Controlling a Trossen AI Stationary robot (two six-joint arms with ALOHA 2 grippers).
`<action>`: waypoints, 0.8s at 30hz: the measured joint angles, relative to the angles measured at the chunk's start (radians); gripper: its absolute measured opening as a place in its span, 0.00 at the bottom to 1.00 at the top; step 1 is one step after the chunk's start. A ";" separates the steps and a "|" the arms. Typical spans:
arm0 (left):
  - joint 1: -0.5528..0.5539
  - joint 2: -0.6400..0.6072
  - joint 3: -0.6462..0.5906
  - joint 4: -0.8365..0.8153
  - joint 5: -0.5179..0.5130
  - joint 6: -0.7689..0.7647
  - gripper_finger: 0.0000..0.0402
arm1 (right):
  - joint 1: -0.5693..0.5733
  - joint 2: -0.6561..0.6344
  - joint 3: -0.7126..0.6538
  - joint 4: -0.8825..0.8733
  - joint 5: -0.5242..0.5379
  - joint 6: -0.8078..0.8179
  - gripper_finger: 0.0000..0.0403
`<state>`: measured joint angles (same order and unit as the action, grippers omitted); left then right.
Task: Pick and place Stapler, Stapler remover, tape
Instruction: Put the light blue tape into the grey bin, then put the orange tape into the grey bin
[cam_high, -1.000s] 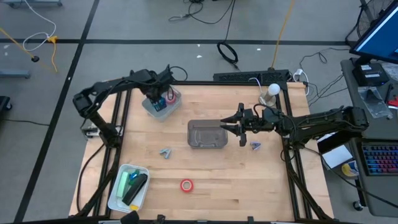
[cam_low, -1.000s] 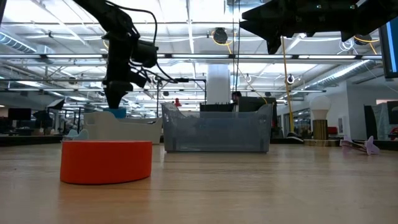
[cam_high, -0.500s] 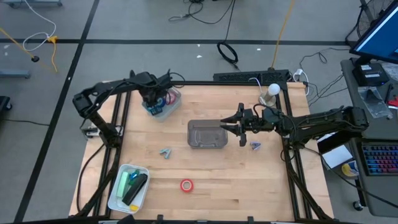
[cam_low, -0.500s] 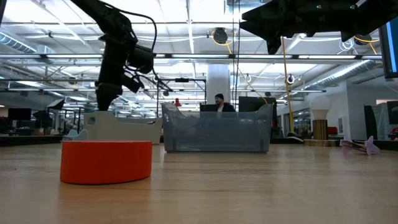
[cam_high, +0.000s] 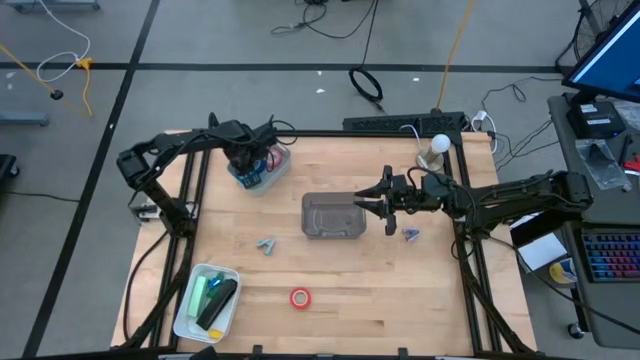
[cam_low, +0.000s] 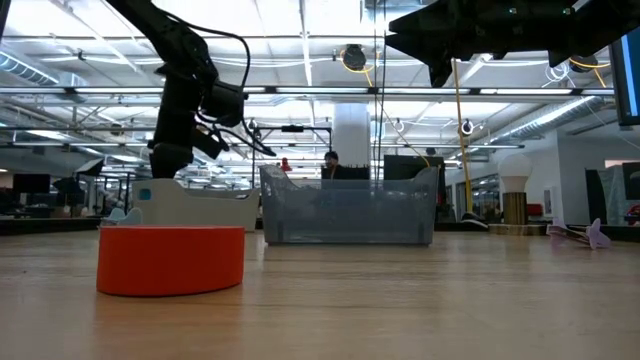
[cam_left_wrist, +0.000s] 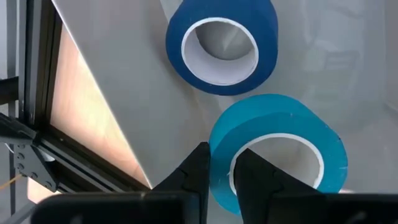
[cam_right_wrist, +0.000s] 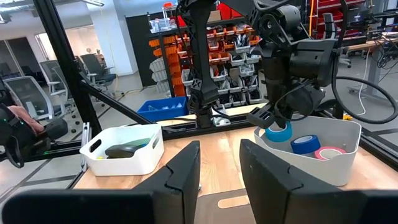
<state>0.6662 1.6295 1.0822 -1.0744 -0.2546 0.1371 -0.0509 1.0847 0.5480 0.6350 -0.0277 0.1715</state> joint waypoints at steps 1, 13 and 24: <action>0.000 0.000 -0.001 0.000 0.000 0.000 0.15 | 0.000 0.000 0.000 0.000 0.000 0.000 0.26; 0.000 0.000 -0.001 -0.001 -0.008 0.000 0.17 | 0.000 0.000 0.000 0.000 0.000 0.000 0.26; 0.000 0.000 -0.001 -0.003 -0.007 -0.013 0.37 | 0.000 0.000 0.000 0.000 -0.002 0.052 0.26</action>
<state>0.6662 1.6295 1.0817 -1.0771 -0.2619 0.1242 -0.0509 1.0847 0.5480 0.6350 -0.0296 0.2232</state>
